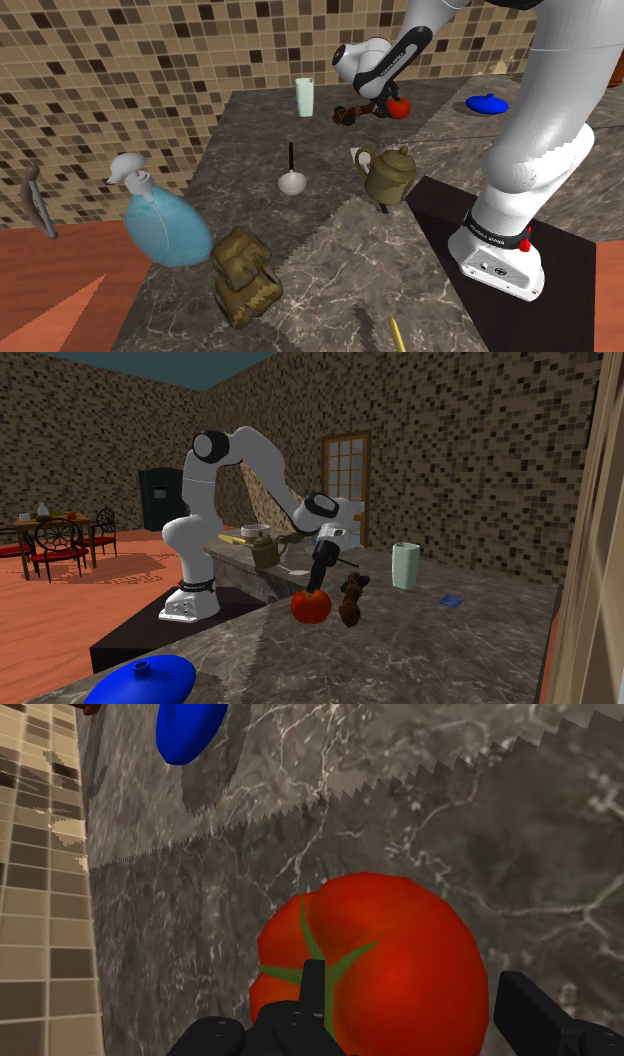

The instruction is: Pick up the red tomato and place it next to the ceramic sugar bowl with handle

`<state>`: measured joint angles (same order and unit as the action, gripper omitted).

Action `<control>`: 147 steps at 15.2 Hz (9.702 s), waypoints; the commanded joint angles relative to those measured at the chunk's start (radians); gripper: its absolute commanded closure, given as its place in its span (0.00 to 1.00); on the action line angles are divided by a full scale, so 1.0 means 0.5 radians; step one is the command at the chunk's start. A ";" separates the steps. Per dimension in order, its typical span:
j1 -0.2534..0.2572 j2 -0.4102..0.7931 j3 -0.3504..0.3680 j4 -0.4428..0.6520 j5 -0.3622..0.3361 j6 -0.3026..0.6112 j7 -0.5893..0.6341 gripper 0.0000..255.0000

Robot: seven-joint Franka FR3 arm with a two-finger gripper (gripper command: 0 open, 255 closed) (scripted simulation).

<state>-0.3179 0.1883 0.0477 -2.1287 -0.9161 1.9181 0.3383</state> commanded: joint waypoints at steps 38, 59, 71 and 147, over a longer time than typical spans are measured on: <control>-0.056 -0.381 -0.047 -0.196 -0.168 0.223 -0.427 0.00; -0.178 -0.192 -0.171 -0.323 -0.562 0.679 -0.286 1.00; -0.176 -0.270 -0.164 -0.315 -0.497 0.639 -0.385 1.00; 0.608 -0.707 1.243 0.415 0.776 -1.448 0.003 1.00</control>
<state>-0.0213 -0.1911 0.6476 -1.9508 -0.5323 1.2203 0.3137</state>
